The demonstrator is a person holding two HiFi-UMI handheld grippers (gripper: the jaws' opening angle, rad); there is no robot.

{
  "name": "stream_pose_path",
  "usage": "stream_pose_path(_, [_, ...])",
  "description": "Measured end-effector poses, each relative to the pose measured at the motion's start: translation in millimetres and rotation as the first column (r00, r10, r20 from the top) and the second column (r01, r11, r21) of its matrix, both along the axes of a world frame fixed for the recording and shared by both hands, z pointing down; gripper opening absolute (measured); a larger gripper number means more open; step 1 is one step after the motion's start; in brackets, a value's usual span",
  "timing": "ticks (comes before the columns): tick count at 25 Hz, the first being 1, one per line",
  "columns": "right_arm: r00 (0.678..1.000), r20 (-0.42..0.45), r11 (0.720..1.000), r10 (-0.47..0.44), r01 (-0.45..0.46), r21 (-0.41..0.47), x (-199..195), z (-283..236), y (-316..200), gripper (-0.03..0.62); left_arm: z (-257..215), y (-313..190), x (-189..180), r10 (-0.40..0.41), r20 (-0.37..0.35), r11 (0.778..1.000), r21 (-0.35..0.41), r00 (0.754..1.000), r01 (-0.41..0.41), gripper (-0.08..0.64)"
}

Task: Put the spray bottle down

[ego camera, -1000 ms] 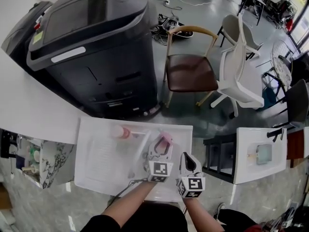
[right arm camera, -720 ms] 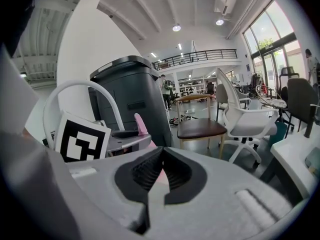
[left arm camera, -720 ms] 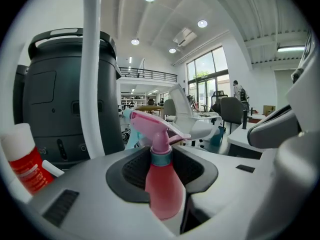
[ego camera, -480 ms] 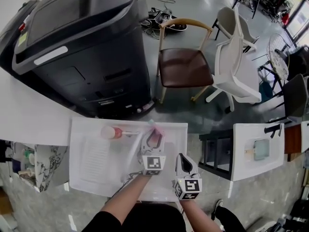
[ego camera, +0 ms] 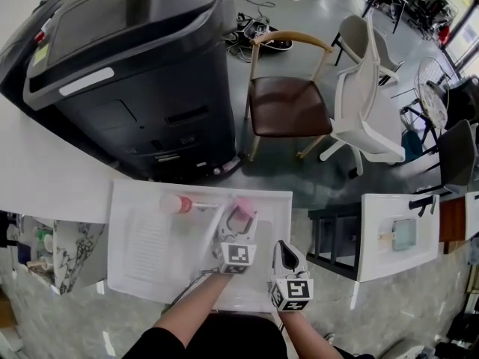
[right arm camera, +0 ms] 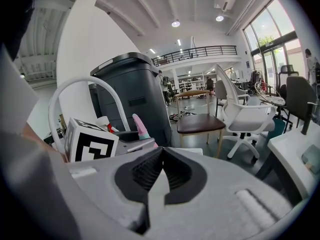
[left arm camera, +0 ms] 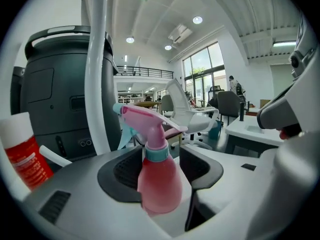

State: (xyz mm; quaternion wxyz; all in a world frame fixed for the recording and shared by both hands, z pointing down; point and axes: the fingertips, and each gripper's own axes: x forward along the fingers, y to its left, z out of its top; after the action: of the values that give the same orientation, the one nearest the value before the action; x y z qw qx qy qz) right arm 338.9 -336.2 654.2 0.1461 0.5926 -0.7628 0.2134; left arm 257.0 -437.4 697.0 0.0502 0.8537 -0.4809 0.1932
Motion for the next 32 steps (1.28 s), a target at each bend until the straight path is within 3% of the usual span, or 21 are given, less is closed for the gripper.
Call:
stream_pose_path(7, [0.999, 0.009, 0.999, 0.037, -0.037, 0.021, 1, -11, 5, -0.003, 6, 16, -4, -0.003, -0.027, 0.999, -0.037, 1.000, 0.002, 0.322])
stream_pose_path(11, [0.998, 0.007, 0.998, 0.056, -0.056, 0.030, 1, -19, 17, -0.002, 3, 44, -7, -0.006, -0.131, 0.993, -0.114, 0.991, -0.009, 0.324])
stream_pose_path(15, [0.995, -0.006, 0.994, 0.095, -0.095, 0.054, 6, -32, 36, -0.002, -8, 86, 2, 0.083, -0.170, 0.986, -0.126, 0.982, -0.106, 0.323])
stream_pose_path(20, [0.987, -0.006, 0.985, 0.162, -0.161, 0.064, -4, -45, 75, -0.002, -36, 149, 2, 0.206, -0.232, 0.963, -0.124, 0.951, -0.239, 0.322])
stream_pose_path(23, [0.983, -0.004, 0.981, 0.182, -0.182, 0.075, -22, -57, 100, -0.002, -57, 191, -3, 0.323, -0.225, 0.936, -0.066, 0.919, -0.345, 0.322])
stream_pose_path(26, [0.982, 0.013, 0.975, 0.190, -0.190, 0.112, -48, -76, 128, -0.002, -72, 230, -23, 0.367, -0.246, 0.921, -0.036, 0.897, -0.387, 0.319])
stream_pose_path(29, [0.982, 0.036, 0.975, 0.186, -0.189, 0.119, -85, -85, 162, -0.002, -92, 266, -62, 0.367, -0.253, 0.921, -0.041, 0.895, -0.388, 0.235])
stream_pose_path(32, [0.989, 0.048, 0.981, 0.142, -0.147, 0.125, -135, -92, 194, -0.002, -108, 302, -113, 0.336, -0.312, 0.926, -0.064, 0.888, -0.373, 0.105])
